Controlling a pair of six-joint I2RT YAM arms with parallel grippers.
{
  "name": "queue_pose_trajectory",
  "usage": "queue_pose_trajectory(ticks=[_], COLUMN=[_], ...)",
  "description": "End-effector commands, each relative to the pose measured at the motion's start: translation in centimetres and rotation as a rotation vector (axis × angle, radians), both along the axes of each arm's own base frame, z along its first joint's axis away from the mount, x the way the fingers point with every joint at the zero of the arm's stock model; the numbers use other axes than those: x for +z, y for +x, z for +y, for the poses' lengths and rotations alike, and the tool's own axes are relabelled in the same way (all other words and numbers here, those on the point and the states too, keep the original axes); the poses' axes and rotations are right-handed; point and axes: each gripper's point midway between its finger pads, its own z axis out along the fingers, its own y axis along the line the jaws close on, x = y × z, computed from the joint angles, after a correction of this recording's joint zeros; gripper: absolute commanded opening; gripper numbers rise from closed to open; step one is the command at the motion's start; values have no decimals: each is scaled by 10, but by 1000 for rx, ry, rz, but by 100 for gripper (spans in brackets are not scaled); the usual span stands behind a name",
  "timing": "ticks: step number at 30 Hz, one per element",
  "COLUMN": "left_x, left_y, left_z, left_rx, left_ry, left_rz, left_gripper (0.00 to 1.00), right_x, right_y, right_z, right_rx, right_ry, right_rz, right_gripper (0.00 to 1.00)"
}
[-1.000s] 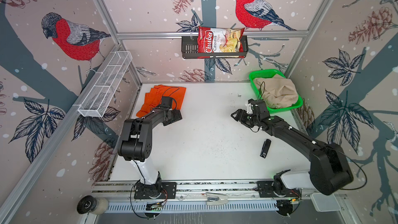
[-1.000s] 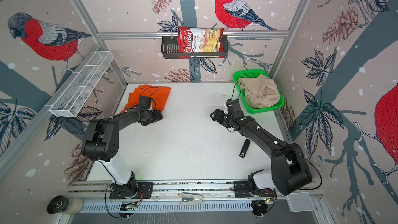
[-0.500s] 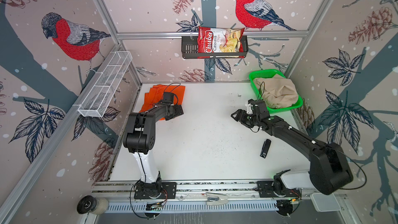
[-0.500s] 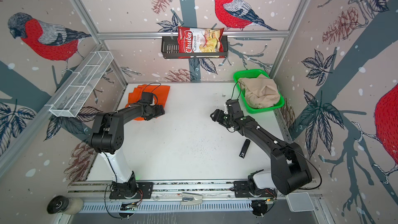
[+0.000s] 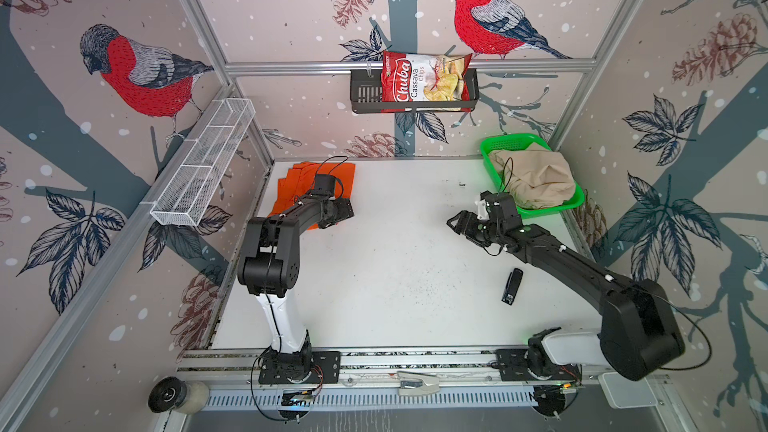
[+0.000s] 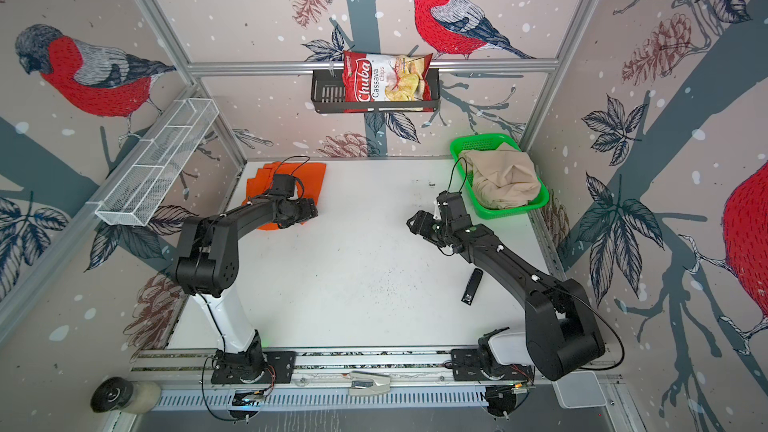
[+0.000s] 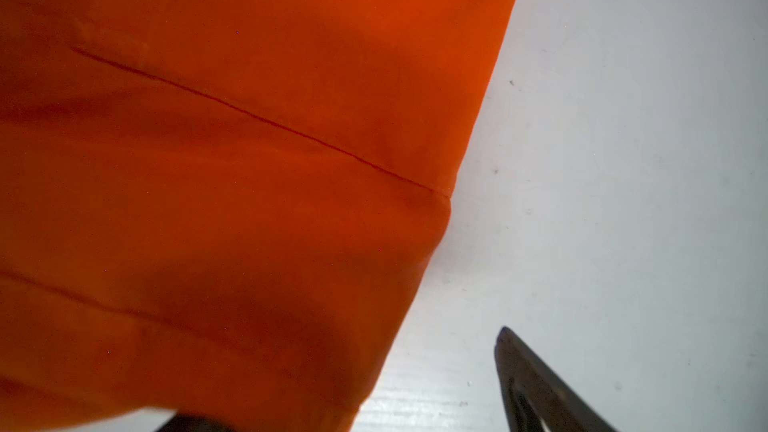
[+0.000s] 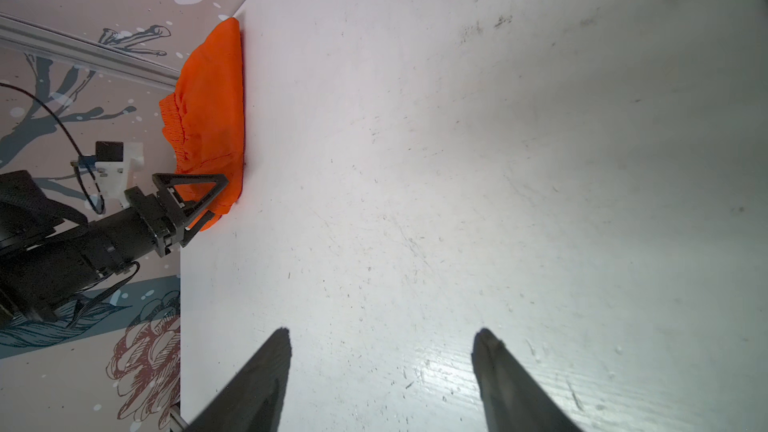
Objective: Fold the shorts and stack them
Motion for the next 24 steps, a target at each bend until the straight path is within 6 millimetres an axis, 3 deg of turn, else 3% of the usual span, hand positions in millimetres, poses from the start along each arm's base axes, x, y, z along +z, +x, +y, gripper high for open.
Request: queue_pose_trajectory(ticks=[1, 6, 13, 24], left_x=[18, 51, 79, 58], left_y=[-6, -25, -49, -80], left_z=[0, -11, -52, -125], left_rx=[-4, -40, -143, -283], left_ry=[-2, -31, -91, -140], left_rz=[-40, -116, -204, -158], left_gripper=[84, 86, 86, 86], right_x=[3, 6, 11, 25], right_y=[0, 0, 7, 31], right_z=[-2, -4, -11, -42], right_rx=[-1, 0, -8, -44], right_ry=[-11, -23, -54, -134], right_rz=[-12, -17, -29, -54], right_gripper=[71, 71, 71, 71])
